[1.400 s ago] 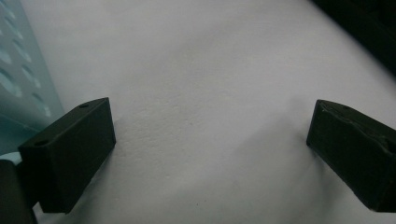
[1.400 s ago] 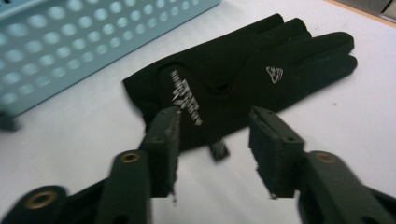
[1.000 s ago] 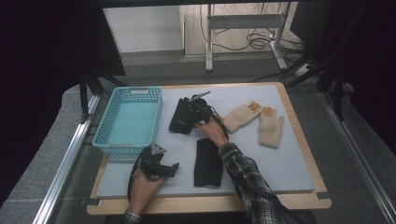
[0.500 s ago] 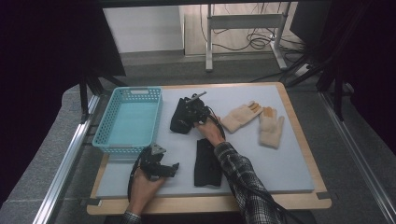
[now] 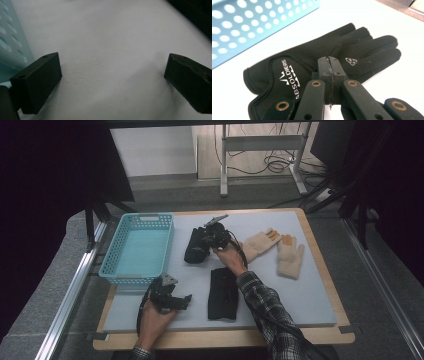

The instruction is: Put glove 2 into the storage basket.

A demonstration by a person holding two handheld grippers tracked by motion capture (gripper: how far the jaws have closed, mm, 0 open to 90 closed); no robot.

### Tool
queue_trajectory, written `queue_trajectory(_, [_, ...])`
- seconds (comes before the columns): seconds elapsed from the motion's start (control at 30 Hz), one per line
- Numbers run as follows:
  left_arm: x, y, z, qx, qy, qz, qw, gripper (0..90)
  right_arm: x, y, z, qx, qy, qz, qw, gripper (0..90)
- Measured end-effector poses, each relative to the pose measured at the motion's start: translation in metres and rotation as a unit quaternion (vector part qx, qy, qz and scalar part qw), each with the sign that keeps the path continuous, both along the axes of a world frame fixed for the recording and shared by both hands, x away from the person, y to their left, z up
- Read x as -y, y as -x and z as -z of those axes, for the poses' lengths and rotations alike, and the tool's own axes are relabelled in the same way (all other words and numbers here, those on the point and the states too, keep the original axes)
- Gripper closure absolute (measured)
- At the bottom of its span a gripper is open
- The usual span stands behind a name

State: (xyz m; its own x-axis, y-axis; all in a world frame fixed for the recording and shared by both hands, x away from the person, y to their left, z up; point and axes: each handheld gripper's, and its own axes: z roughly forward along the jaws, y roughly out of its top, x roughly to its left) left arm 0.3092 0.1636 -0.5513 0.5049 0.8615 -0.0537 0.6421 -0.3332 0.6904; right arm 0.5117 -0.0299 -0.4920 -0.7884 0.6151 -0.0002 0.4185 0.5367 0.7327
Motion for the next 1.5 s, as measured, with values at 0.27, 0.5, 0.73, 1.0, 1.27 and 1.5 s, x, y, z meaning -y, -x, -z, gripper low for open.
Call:
queue_trajectory(0.27, [0.0, 0.0, 0.0, 0.0, -0.001, 0.0, 1.0, 1.5, 0.007, 0.012, -0.011, -0.006, 0.002, -0.004, 1.0, 87.8])
queue_trajectory(0.5, [0.0, 0.0, 0.0, 0.001, 0.001, 0.0, 1.0, 1.6, 0.0, 0.0, 0.018, -0.006, 0.012, 0.012, 0.9998, 48.5])
queue_trajectory(0.73, [0.0, 0.0, 0.0, 0.0, 0.0, 0.0, 1.0, 1.6, -0.007, -0.006, 0.039, -0.023, 0.003, 0.019, 0.9996, 61.4])
queue_trajectory(1.0, [0.0, 0.0, 0.0, 0.0, 0.0, 0.0, 1.0, 1.6, -0.014, 0.001, 0.033, 0.0, 0.035, 0.03, 0.9989, 86.7])
queue_trajectory(1.27, [0.0, 0.0, 0.0, 0.0, 0.0, 0.0, 1.0, 1.6, -0.002, 0.007, 0.01, -0.006, 0.006, 0.028, 0.9996, 87.4])
queue_trajectory(1.5, [0.0, 0.0, 0.0, -0.001, -0.001, 0.0, 1.0, 1.6, 0.005, 0.023, -0.022, 0.002, -0.016, 0.012, 0.9998, 87.3])
